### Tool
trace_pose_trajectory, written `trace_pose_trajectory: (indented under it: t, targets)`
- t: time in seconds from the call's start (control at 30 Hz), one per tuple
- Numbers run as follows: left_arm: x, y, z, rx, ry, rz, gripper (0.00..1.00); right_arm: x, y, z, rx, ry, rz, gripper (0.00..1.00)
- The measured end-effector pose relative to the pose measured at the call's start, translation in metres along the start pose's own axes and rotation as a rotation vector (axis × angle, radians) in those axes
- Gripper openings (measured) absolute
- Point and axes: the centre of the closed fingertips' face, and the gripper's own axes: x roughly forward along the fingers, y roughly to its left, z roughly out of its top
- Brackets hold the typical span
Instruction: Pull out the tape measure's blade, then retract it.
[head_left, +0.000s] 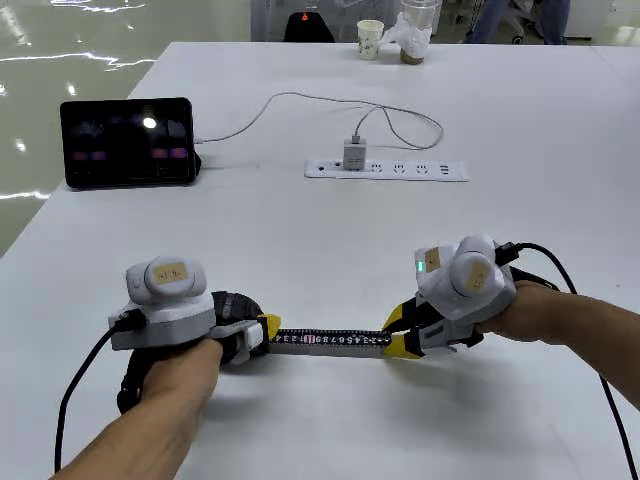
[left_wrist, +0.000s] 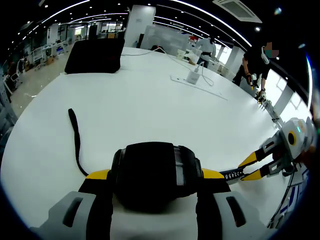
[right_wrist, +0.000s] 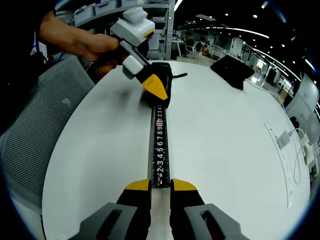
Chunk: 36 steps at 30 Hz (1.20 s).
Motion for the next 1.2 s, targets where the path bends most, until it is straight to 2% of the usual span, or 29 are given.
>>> trace_pose_trajectory:
  t: [1.2]
  targets:
    - [0.001, 0.002, 0.001, -0.008, 0.007, -0.008, 0.63, 0.018, -0.002, 0.022, -0.007, -0.030, 0.013, 0.11]
